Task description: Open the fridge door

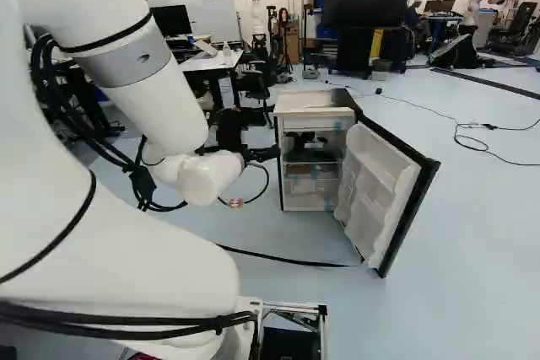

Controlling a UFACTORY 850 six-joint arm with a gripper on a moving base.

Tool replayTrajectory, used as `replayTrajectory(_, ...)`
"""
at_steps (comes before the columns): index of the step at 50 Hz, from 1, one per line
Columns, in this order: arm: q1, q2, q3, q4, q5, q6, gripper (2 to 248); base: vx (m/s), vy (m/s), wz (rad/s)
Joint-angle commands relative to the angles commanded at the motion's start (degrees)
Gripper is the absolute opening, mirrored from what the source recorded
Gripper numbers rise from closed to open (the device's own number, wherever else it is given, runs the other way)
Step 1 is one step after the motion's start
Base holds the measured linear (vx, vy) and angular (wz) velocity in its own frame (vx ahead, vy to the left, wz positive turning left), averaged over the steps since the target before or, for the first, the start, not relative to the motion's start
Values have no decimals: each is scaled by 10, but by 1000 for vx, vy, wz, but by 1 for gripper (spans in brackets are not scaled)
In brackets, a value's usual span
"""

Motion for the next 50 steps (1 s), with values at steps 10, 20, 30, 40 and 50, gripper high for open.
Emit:
replayTrajectory(10, 3, 17, 14, -12, -3, 0, 247, 0, 0, 0)
replayTrajectory(20, 5, 27, 22, -20, -5, 0, 247, 0, 0, 0)
replayTrajectory(30, 6, 30, 25, -23, -5, 0, 247, 0, 0, 0)
replayTrajectory(40, 6, 30, 25, -23, -5, 0, 247, 0, 0, 0)
replayTrajectory(50, 6, 30, 25, -23, -5, 0, 247, 0, 0, 0)
